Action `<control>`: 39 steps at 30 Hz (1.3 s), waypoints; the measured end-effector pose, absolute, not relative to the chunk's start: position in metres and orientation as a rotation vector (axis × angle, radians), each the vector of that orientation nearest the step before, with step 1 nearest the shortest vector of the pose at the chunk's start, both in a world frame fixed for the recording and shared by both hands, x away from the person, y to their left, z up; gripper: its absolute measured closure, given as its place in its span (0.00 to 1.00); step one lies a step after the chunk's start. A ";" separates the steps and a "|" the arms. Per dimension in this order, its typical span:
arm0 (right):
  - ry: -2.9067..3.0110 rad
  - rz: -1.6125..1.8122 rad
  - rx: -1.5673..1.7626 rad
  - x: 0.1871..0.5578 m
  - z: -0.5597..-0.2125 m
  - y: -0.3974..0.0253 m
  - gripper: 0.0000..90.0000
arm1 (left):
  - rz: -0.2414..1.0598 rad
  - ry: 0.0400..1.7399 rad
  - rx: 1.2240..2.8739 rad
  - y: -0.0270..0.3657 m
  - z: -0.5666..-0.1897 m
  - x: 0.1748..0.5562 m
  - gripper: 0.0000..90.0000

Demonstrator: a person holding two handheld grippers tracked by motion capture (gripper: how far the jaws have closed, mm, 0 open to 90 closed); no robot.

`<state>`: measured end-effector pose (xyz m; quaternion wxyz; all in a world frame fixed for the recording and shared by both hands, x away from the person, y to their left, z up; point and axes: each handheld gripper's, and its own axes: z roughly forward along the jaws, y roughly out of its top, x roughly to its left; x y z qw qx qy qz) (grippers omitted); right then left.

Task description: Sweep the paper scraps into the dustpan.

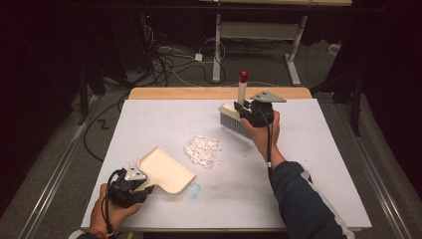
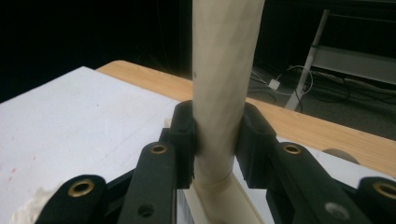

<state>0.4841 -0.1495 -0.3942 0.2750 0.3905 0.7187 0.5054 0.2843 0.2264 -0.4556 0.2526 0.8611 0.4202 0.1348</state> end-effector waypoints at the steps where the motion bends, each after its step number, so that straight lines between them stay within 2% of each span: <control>1: 1.920 1.364 1.056 0.485 -0.396 -0.146 0.80 | 0.365 1.140 2.343 0.226 -0.455 0.284 0.71; 9: 1.904 1.404 1.076 0.493 -0.411 -0.109 0.80 | 0.352 1.110 2.356 0.220 -0.455 0.284 0.71; 14: 1.993 1.439 1.017 0.485 -0.419 -0.088 0.80 | 0.346 1.100 2.366 0.218 -0.456 0.287 0.71; 39: 2.115 1.477 0.853 0.435 -0.424 -0.064 0.79 | 0.312 1.078 2.416 0.196 -0.458 0.296 0.71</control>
